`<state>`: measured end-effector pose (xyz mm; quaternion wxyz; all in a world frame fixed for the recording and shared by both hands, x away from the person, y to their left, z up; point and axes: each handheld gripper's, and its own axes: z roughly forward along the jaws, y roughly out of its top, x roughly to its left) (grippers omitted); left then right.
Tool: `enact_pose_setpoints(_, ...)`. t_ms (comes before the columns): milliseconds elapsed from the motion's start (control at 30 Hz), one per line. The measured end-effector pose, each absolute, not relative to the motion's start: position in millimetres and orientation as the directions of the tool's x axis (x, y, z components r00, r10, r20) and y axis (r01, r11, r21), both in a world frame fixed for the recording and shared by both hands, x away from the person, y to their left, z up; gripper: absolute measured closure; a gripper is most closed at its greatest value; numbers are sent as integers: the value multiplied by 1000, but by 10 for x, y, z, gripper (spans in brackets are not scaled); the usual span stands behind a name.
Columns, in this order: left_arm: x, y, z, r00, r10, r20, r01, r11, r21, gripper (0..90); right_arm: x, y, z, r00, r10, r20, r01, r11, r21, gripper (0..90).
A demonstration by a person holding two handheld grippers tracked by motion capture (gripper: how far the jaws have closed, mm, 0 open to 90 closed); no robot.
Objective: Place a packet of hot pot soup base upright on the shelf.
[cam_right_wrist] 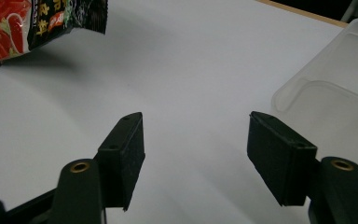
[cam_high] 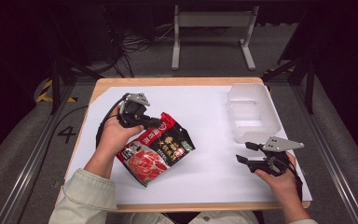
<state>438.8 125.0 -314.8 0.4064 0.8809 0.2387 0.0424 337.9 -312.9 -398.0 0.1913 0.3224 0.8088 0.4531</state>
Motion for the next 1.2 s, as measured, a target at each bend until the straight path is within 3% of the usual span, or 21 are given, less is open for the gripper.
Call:
enact_pose_setpoints(400,4084,1348,-2968,856,516,-25,281,-424,861,891,3373,-3100,-3981,-728,686,-19,344,388,855,369)
enact_pose_setpoints(933,3918,1418,-2990,803,596,-2,208,-277,938,891,3372,-3047,-3985,-750,661,-23,330,405,853,369)
enact_pose_setpoints(1200,3878,1387,-2995,814,581,-12,196,-254,947,891,3422,-2949,-3881,-788,615,33,320,363,875,370)
